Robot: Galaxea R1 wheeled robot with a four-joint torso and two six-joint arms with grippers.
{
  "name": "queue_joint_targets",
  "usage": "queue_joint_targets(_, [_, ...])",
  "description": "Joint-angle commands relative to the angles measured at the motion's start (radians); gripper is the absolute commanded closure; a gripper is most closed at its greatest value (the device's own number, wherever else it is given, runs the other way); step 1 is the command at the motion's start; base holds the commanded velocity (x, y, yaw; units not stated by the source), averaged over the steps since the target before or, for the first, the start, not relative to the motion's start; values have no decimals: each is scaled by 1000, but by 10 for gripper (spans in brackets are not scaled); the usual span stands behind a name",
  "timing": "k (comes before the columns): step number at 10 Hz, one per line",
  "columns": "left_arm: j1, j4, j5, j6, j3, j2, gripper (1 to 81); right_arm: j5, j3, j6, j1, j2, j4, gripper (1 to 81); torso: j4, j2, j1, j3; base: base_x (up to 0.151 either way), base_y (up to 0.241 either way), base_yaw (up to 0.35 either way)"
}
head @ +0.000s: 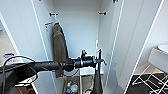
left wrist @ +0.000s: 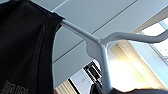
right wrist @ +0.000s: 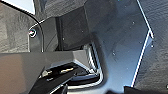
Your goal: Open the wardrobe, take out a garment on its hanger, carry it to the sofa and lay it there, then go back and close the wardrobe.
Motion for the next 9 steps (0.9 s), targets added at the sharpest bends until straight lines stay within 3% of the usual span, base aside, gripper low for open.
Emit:
queue_joint_targets(1, [-162, 34, -79, 29, 32, -11, 811, -54, 8, -4, 31, 8, -6, 10, 0, 0, 0, 0, -73, 0, 0])
queue_joint_targets(6, [-133, 34, -80, 57, 128, -84, 811, -55, 8, -4, 34, 8, -8, 10, 0, -1, -1, 0, 0, 0, 0])
queue_joint_targets(9, [-55, 34, -97, 138, 201, -173, 811, -54, 5, -4, 34, 8, -6, 10, 0, -1, -1, 0, 0, 0, 0])
